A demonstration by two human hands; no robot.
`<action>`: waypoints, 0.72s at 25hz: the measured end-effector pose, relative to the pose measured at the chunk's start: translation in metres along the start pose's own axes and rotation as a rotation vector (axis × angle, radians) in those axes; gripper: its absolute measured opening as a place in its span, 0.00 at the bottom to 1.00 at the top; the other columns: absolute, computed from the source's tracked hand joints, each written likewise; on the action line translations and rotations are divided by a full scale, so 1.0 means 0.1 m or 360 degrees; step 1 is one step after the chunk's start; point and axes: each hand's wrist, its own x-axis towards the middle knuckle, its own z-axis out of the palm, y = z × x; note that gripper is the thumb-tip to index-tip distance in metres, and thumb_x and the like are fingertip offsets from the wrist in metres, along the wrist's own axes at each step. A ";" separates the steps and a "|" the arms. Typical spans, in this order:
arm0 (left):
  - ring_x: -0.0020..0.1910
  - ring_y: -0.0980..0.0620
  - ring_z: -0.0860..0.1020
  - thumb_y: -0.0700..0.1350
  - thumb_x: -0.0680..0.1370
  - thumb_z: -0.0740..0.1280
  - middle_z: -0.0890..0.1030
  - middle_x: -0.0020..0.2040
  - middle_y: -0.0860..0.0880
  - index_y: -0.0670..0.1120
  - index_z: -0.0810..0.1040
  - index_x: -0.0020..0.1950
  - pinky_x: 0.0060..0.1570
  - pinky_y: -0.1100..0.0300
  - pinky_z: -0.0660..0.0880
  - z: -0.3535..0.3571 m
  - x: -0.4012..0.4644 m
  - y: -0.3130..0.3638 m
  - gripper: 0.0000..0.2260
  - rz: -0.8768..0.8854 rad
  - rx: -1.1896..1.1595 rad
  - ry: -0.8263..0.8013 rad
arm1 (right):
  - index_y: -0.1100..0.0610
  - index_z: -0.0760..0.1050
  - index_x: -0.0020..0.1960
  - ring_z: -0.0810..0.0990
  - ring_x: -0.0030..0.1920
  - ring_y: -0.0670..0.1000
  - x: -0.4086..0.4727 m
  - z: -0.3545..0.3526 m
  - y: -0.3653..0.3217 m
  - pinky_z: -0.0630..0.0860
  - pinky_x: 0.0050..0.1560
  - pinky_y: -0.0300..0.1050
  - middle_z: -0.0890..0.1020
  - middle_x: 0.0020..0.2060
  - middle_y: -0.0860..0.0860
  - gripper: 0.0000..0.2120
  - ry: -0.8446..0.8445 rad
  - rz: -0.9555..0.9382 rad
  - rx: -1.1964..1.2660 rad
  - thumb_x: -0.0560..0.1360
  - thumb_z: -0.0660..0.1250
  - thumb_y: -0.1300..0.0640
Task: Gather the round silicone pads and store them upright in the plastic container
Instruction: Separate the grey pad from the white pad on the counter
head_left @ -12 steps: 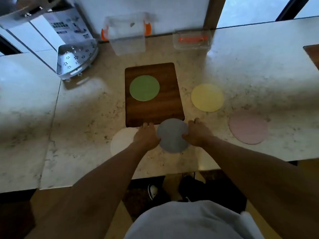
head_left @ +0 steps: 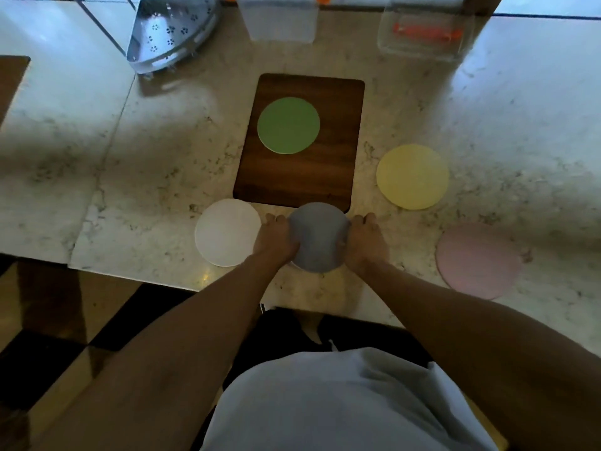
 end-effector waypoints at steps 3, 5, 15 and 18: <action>0.58 0.36 0.72 0.44 0.78 0.65 0.73 0.61 0.35 0.36 0.71 0.62 0.55 0.46 0.71 0.00 0.03 0.05 0.16 -0.0103 -0.0086 0.0038 | 0.63 0.64 0.68 0.70 0.64 0.60 0.00 0.04 -0.02 0.74 0.57 0.52 0.66 0.65 0.60 0.27 0.0008 0.0063 0.0066 0.75 0.69 0.51; 0.59 0.36 0.73 0.45 0.77 0.67 0.71 0.63 0.36 0.37 0.69 0.63 0.56 0.46 0.71 -0.01 0.09 0.06 0.19 -0.0224 -0.0173 0.0009 | 0.63 0.66 0.66 0.70 0.63 0.60 -0.01 0.07 -0.06 0.73 0.60 0.53 0.67 0.64 0.60 0.27 0.0063 0.0159 0.0153 0.74 0.70 0.50; 0.51 0.42 0.79 0.39 0.76 0.66 0.84 0.50 0.42 0.42 0.82 0.50 0.52 0.50 0.78 -0.11 0.13 -0.14 0.07 -0.0405 -0.0673 0.0309 | 0.59 0.78 0.53 0.81 0.50 0.56 0.03 0.06 -0.16 0.73 0.47 0.46 0.84 0.50 0.56 0.08 0.0380 0.0447 0.0816 0.76 0.66 0.60; 0.49 0.44 0.81 0.41 0.75 0.68 0.85 0.47 0.44 0.44 0.84 0.46 0.48 0.55 0.75 -0.22 0.12 -0.30 0.05 -0.0398 -0.0735 0.0320 | 0.58 0.80 0.52 0.81 0.50 0.53 0.02 0.00 -0.28 0.69 0.48 0.39 0.85 0.48 0.53 0.07 0.0454 0.0327 0.0870 0.74 0.67 0.61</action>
